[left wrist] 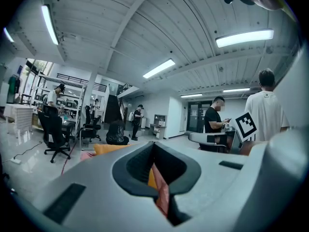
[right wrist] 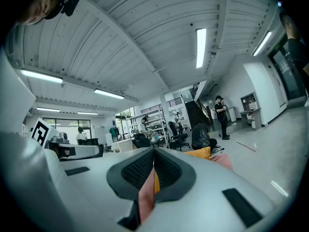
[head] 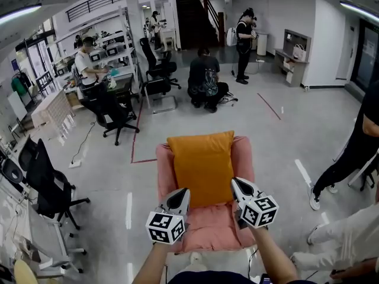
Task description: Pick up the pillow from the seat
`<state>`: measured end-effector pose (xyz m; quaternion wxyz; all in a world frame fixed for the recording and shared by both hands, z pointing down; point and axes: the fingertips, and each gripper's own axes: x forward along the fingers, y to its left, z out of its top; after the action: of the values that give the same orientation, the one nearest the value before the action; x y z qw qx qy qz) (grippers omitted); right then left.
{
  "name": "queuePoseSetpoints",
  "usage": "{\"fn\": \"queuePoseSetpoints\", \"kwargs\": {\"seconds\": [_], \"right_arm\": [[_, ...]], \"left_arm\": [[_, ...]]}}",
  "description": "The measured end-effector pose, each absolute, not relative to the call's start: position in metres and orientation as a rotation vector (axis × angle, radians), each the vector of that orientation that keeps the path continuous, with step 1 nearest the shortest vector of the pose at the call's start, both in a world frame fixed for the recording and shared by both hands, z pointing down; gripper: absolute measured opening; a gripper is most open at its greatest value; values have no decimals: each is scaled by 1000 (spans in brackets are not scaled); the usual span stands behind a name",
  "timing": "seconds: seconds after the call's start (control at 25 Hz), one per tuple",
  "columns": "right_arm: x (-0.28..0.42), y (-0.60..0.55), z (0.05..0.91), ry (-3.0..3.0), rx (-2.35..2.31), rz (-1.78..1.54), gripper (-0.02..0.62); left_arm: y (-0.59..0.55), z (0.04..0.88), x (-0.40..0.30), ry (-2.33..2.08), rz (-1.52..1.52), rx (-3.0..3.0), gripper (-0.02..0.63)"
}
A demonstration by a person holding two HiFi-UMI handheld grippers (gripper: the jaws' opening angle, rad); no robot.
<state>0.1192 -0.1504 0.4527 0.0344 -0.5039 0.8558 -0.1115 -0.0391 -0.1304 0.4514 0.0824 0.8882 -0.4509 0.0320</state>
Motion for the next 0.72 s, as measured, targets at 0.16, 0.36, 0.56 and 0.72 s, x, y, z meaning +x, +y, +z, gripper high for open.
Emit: {"fn": "queuePoseSetpoints", "kwargs": {"seconds": [0.16, 0.36, 0.56, 0.72], "right_arm": [[112, -175, 454, 2625, -1571, -349, 20], [108, -201, 462, 2614, -1610, -371, 20], [103, -219, 467, 2602, -1641, -387, 20], [101, -232, 470, 2592, -1653, -405, 20]], "left_arm": [[-159, 452, -49, -1333, 91, 2651, 5], [-190, 458, -59, -1301, 59, 2613, 5], [-213, 461, -68, -1286, 59, 2602, 5], [-225, 467, -72, -1275, 69, 2591, 5]]}}
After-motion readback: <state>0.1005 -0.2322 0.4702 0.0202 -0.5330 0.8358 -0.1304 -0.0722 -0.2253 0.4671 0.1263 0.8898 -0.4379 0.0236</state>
